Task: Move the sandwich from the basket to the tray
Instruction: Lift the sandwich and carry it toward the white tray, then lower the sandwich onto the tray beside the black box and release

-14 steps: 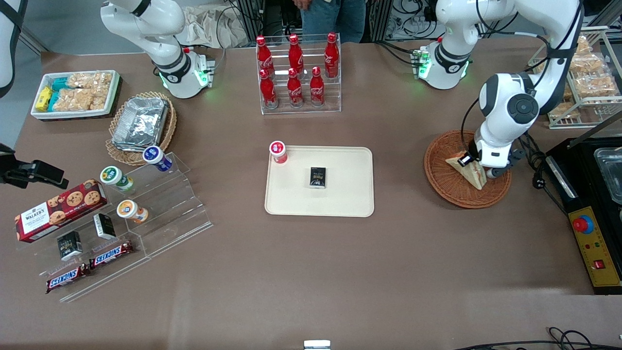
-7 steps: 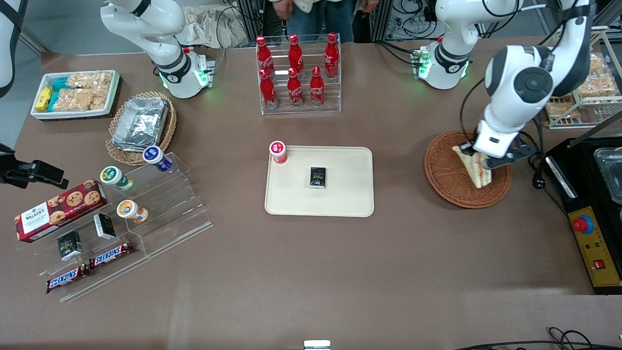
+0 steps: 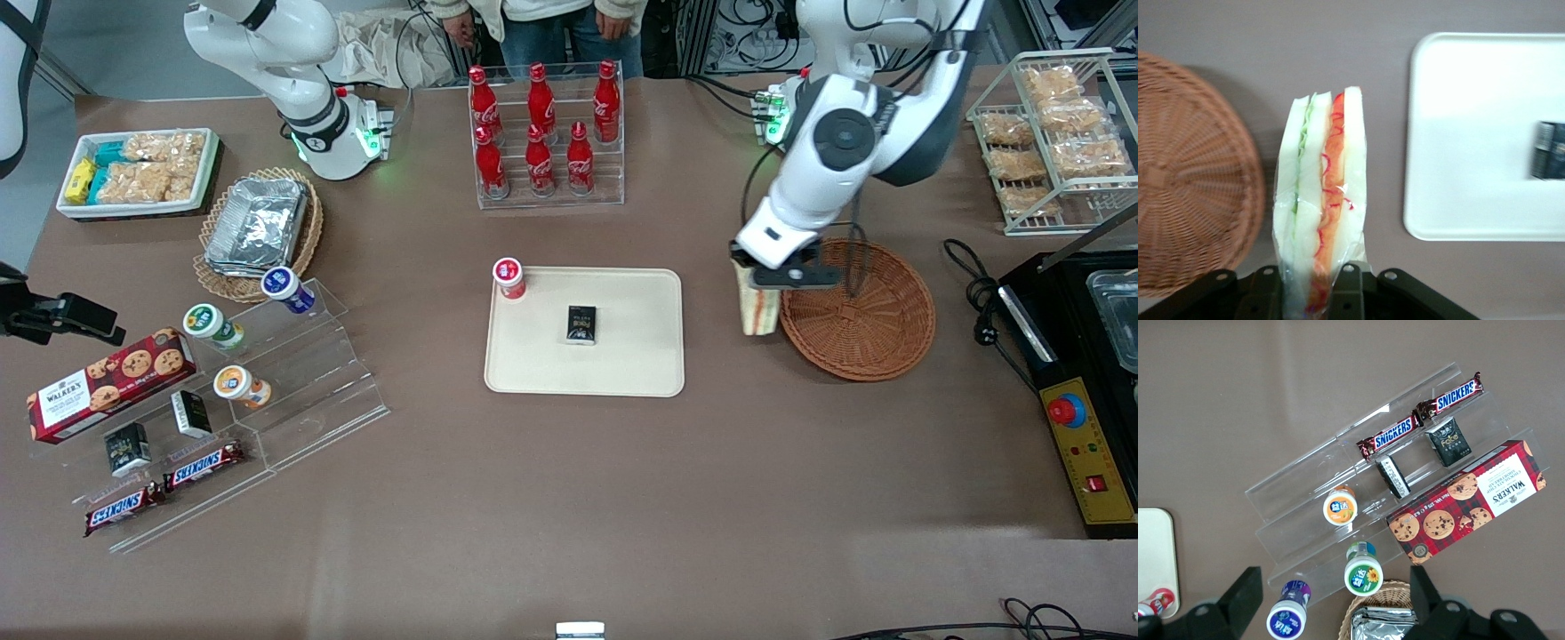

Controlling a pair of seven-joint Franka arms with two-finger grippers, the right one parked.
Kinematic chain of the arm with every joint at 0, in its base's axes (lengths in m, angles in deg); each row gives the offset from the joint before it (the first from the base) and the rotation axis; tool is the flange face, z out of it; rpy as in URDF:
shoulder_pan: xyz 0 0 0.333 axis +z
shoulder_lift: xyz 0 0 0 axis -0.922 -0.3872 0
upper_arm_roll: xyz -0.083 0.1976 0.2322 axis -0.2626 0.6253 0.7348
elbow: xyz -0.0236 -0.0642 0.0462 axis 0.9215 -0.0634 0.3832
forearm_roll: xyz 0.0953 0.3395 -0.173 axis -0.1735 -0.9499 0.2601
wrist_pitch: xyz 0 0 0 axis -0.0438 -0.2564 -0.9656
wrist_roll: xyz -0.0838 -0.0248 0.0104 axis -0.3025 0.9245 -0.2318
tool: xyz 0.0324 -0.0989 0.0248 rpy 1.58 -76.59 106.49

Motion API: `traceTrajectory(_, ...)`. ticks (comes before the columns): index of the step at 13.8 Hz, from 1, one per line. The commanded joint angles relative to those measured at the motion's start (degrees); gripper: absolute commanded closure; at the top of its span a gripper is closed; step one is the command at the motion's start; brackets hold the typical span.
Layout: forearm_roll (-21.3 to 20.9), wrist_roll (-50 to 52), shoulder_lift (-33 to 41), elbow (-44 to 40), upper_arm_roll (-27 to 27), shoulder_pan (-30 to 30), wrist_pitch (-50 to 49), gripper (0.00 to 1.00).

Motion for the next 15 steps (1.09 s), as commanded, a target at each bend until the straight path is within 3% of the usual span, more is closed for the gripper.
traceTrajectory(1,0.2,1.6,-7.4,-7.1,0.7,-4.0,-0.7,1.0)
traceTrajectory(3,-0.5,2.2,-10.7,-7.9,0.8,-7.0,1.9,1.0)
traceTrajectory(5,-4.4,2.2,-13.7,-8.1,0.7,-7.3,5.4,1.0)
traceTrajectory(9,-6.1,7.6,-21.4,-10.2,0.6,-9.7,9.6,1.0)
traceTrajectory(15,-7.0,8.2,-25.9,-9.6,0.5,-10.0,15.0,1.0)
